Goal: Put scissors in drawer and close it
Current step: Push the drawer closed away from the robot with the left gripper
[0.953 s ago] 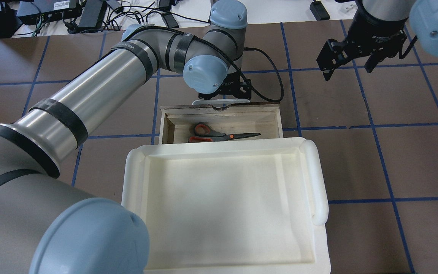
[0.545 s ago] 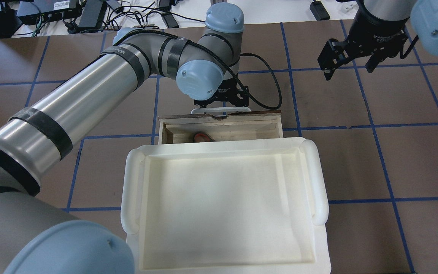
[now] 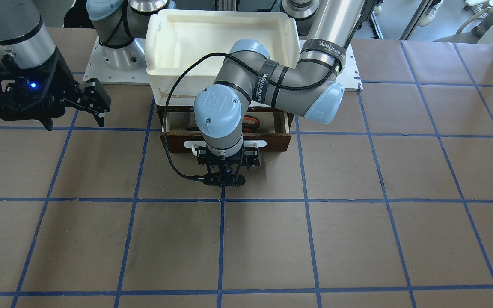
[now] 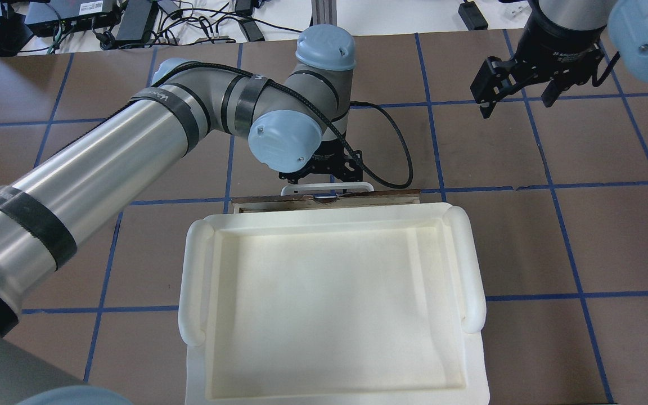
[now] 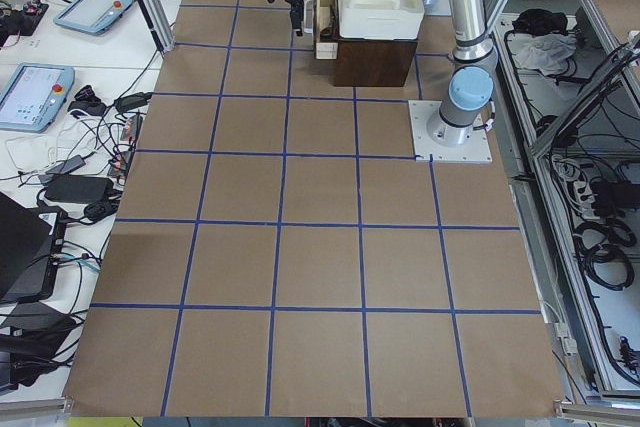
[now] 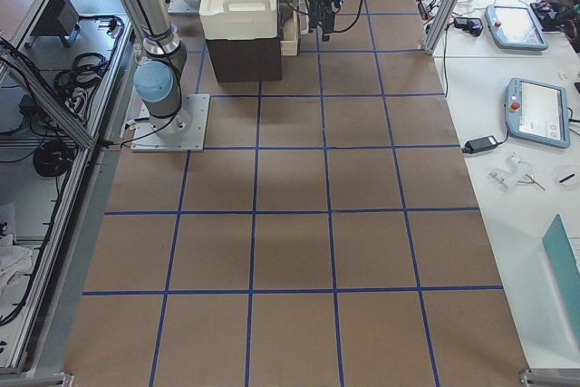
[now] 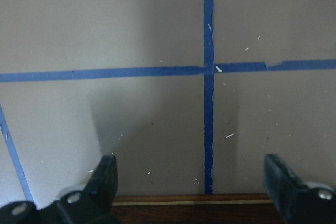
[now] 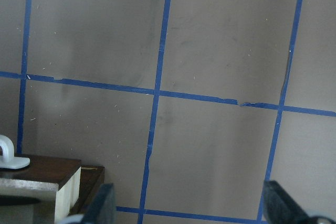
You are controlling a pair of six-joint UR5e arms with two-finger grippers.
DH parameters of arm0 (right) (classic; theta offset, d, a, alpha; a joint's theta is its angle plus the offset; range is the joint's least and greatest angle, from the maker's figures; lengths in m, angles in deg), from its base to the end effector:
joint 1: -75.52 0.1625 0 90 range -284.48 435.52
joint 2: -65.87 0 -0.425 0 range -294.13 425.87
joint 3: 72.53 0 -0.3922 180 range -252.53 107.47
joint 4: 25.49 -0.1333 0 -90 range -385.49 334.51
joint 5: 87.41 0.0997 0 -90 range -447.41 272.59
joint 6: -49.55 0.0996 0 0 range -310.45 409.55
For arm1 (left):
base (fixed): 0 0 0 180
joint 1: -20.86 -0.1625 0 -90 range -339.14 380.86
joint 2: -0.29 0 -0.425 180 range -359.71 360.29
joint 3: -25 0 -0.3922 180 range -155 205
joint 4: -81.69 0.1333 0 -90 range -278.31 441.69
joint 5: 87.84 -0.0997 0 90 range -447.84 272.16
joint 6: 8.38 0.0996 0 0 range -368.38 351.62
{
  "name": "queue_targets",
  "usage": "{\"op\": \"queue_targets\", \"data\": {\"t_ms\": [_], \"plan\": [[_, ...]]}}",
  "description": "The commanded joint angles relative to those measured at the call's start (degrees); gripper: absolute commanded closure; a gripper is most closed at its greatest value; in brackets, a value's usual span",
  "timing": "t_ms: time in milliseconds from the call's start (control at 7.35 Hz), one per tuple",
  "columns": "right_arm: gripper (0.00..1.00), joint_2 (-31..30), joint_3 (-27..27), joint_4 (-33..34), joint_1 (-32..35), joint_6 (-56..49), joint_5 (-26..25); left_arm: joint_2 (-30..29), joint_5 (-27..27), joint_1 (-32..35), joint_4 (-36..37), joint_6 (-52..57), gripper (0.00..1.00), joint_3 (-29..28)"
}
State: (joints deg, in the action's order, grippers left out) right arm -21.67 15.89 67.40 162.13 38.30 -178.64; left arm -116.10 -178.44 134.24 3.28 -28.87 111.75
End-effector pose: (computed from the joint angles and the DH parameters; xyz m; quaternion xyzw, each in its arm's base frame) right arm 0.1006 -0.5204 0.4851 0.0683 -0.9975 0.0160 0.0129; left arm -0.3703 -0.5233 0.2715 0.0256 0.9946 0.0914 0.0424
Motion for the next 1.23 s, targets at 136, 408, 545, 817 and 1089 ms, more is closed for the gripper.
{"op": "queue_targets", "data": {"t_ms": [136, 408, 545, 817, 1089], "plan": [[0.0, 0.0, 0.0, 0.0, -0.3, -0.1, -0.1, 2.5, 1.5, 1.3, -6.9, 0.0, 0.0, 1.8], [0.0, 0.0, 0.0, 0.0, -0.5, 0.0, -0.1, 3.2, 1.6, 1.7, -8.3, -0.2, 0.0, 2.2], [0.0, 0.0, 0.0, -0.1, -1.2, -0.1, 0.0, 3.6, 1.6, 2.1, -9.5, -0.3, 0.0, 2.5], [0.0, 0.0, 0.0, -0.2, -1.4, 0.1, 0.0, 4.4, 1.6, 2.0, -9.2, 0.0, 0.0, 2.0], [0.0, -0.3, 0.0, -0.4, -1.3, 3.8, 0.0, 4.6, 1.0, 1.0, -5.6, 0.4, 0.0, 0.1]]}}
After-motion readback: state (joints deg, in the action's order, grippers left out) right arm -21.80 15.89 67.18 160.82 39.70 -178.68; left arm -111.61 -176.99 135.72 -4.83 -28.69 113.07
